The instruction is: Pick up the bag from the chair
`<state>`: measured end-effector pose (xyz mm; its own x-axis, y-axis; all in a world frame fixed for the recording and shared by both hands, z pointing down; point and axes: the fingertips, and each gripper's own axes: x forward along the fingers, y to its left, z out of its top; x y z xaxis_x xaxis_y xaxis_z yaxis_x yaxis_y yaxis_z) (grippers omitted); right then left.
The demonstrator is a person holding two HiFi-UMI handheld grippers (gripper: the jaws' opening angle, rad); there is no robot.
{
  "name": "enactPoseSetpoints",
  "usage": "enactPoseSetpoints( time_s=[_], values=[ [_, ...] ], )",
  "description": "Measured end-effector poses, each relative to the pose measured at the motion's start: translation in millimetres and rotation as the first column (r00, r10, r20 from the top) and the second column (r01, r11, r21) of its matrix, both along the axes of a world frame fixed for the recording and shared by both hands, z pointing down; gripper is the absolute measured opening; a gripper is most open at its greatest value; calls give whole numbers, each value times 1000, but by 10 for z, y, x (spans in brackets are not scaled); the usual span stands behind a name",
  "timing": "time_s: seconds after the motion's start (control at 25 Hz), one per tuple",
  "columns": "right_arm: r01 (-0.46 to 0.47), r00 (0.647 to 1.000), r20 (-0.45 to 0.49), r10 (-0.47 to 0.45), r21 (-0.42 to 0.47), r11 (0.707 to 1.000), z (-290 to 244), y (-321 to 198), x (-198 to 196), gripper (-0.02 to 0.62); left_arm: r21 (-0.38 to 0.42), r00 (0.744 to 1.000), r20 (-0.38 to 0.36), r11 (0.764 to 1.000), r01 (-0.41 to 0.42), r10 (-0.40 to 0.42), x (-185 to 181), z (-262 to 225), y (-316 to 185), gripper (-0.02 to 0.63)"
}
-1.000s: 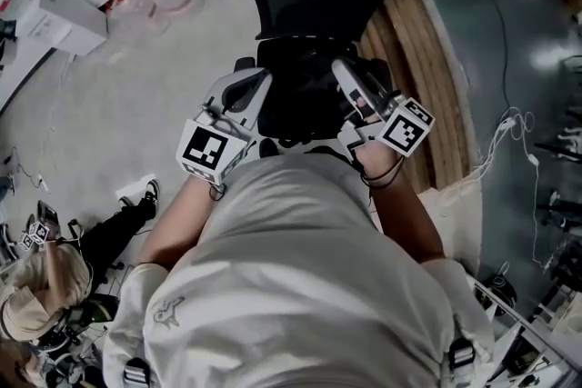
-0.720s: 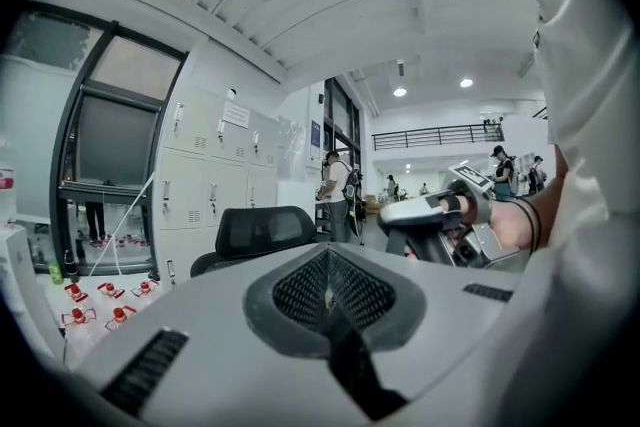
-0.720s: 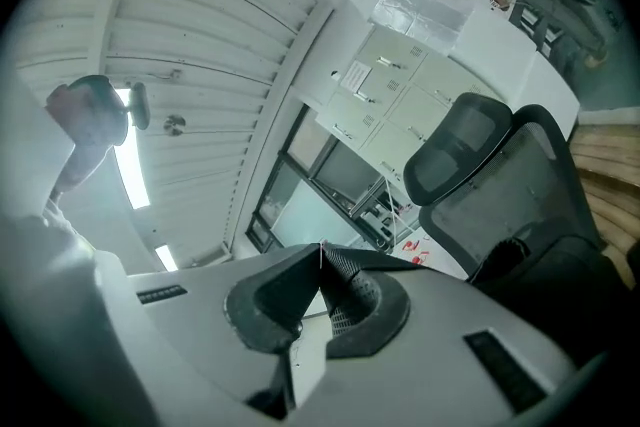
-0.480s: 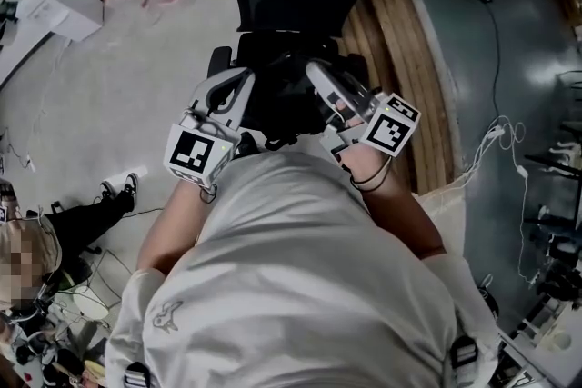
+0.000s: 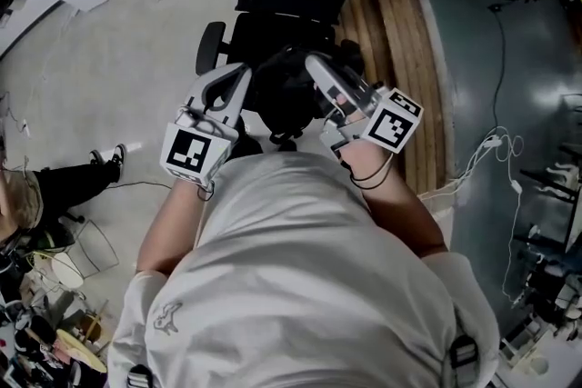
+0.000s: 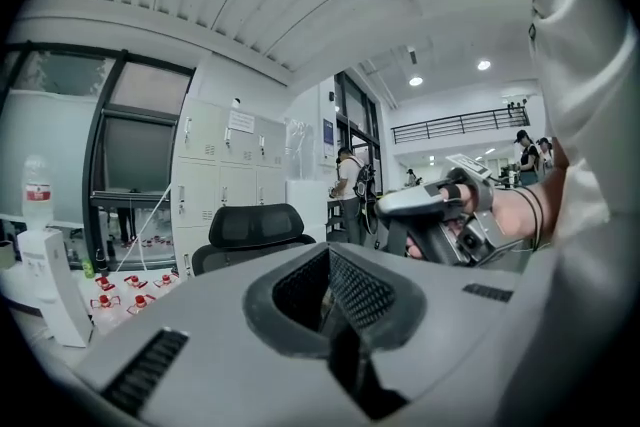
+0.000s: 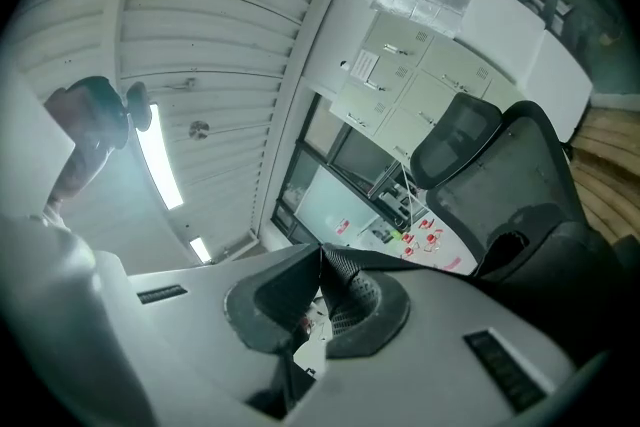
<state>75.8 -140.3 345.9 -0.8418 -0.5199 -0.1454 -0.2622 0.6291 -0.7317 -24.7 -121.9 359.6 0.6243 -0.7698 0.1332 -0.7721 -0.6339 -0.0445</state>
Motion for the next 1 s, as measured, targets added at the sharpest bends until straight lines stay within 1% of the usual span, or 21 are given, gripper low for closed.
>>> enactPoseSetpoints(
  time_s=[0.12,0.36,0.52,0.64,0.8,1.0],
  values=[
    [4,1000,3,-4,7,1000,6,180,76,32,-8,1000,7,1000,30,-30,-19,22,177,8],
    [-5,1000,8,5,16,1000,-70,442,139,32,-13,999,12,999,43,-43,-81,-21,408,8],
    [-23,1000,12,23,-1,1000,-51,614,132,32,-22,1000,2,999,24,-24,-104,-15,507,8],
    [-49,999,12,49,-5,999,-52,709,124,32,-11,1000,3,1000,4,-4,-165,-25,579,8],
    [-88,996,15,89,-15,996,-79,887,82,32,-16,1000,-8,1000,-21,21,-283,-61,760,8],
    [-122,993,7,122,23,992,-153,1091,-77,32,-21,999,11,999,-48,49,-517,-63,1010,8]
  ],
)
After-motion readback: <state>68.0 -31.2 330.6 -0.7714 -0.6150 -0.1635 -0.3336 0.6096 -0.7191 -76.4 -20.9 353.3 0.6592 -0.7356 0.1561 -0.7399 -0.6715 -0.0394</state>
